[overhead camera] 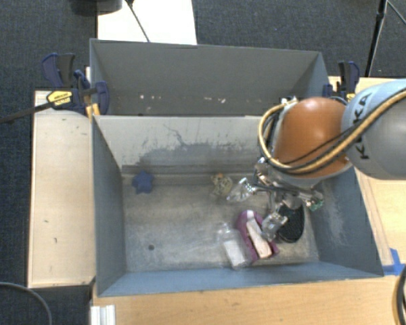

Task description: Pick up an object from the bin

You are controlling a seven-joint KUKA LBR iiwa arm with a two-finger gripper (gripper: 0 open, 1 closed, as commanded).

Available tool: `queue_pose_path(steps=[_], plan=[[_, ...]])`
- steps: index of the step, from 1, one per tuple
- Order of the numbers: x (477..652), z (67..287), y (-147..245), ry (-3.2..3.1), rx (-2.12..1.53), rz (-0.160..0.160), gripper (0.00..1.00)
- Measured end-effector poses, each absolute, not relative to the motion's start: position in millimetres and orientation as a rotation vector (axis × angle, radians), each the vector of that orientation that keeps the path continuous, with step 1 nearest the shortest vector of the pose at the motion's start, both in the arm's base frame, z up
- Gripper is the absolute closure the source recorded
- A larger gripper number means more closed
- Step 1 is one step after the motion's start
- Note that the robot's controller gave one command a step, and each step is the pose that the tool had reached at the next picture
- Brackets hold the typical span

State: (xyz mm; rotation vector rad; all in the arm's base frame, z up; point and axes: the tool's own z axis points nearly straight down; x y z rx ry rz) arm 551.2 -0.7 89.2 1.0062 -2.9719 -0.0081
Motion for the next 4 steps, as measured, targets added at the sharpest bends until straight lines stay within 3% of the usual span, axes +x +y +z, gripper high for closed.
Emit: queue_pose_path(steps=[1, 2, 3, 4], plan=[[559.0, 93, 0, -3.004, 1.013, 0.002, 1.0], [559.0, 92, -1, -3.005, 1.013, 0.004, 0.0], [526.3, 97, -31, -2.823, 1.379, 0.002, 0.0], [547.4, 80, -47, -2.918, 1.171, -0.001, 0.0]])
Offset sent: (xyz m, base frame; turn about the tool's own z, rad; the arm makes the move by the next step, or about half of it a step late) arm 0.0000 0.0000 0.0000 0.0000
